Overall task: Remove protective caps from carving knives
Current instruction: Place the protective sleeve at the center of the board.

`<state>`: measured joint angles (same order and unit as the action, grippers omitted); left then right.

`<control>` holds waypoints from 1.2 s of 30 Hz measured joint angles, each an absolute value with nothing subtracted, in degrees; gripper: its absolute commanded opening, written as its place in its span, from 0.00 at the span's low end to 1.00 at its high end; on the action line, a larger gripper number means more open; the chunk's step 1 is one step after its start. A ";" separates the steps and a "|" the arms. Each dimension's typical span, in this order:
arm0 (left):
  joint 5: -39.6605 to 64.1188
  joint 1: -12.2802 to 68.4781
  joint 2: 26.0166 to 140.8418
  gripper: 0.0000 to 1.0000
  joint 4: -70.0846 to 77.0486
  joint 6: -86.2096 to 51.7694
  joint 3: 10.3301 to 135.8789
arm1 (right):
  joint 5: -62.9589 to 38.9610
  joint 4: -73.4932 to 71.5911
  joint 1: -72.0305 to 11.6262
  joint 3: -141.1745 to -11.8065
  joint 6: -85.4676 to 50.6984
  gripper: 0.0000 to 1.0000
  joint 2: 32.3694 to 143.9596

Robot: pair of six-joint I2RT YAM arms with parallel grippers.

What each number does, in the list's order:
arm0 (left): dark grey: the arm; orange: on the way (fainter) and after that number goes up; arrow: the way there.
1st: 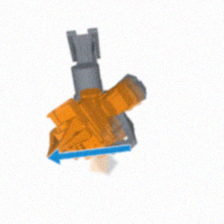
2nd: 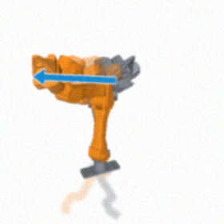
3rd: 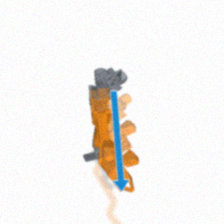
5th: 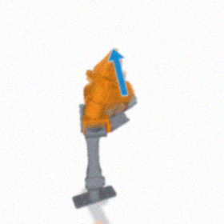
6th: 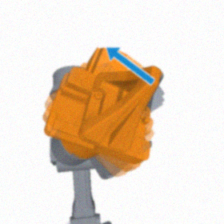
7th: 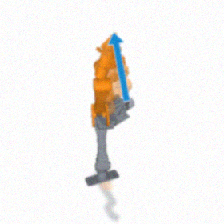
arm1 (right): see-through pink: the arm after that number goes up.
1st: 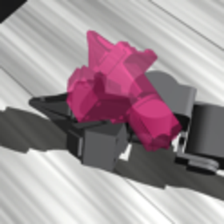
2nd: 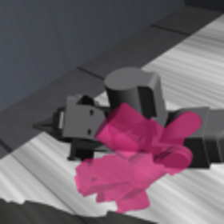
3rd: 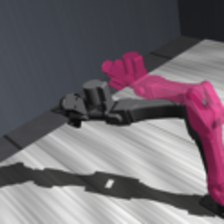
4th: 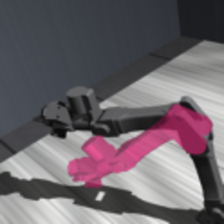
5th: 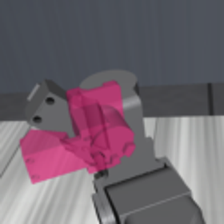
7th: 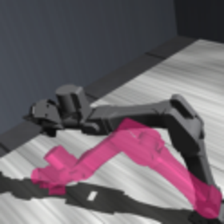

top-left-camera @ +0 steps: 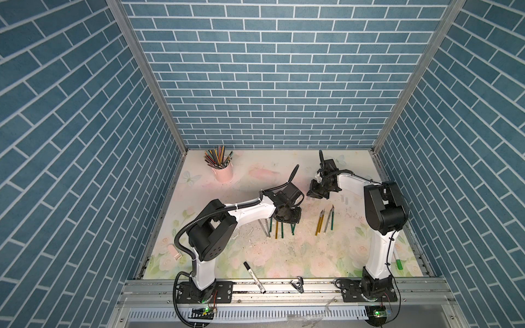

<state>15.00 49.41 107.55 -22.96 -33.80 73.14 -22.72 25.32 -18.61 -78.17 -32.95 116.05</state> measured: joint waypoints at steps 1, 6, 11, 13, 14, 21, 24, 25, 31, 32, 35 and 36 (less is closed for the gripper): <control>14.98 49.41 107.55 0.00 -22.98 -33.80 73.14 | -22.63 25.39 -18.61 -78.17 -32.95 0.12 116.05; 14.83 49.41 107.55 0.00 -23.07 -33.80 73.17 | -22.13 25.65 -18.72 -78.56 -32.91 0.16 116.05; 14.79 49.39 107.55 0.00 -23.07 -33.80 73.17 | -21.76 26.26 -18.76 -79.42 -32.49 0.21 116.05; 14.74 49.36 107.55 0.00 -23.09 -33.80 73.17 | -21.61 26.72 -18.76 -79.72 -32.27 0.23 116.05; 14.70 49.36 107.55 0.00 -23.09 -33.80 73.17 | -21.61 26.87 -18.76 -79.90 -32.08 0.24 116.05; 14.63 49.36 107.55 0.00 -23.11 -33.80 73.23 | -21.41 27.94 -18.76 -80.09 -31.03 0.40 116.05; 14.61 49.36 107.55 0.00 -23.14 -33.80 73.25 | -21.34 28.69 -18.87 -80.12 -30.50 0.64 116.03; 14.61 49.36 107.55 0.00 -23.22 -33.80 73.30 | -21.32 28.97 -18.87 -80.12 -30.33 0.69 115.92; 14.63 49.36 107.55 0.00 -23.57 -33.78 74.22 | -21.32 29.95 -18.87 -80.14 -29.87 0.82 113.16; 14.63 49.36 107.55 0.00 -23.59 -33.78 74.35 | -21.26 30.02 -18.87 -80.14 -29.85 0.84 112.46; 14.63 49.36 107.57 0.00 -23.64 -33.78 74.70 | -21.19 30.04 -18.87 -80.14 -29.67 0.89 110.28; 14.63 49.36 107.57 0.00 -23.66 -33.78 74.74 | -21.19 30.09 -18.87 -80.14 -29.71 0.91 109.58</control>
<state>14.63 49.36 107.57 -23.66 -33.78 74.74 -21.19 30.09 -18.87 -80.14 -29.71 109.58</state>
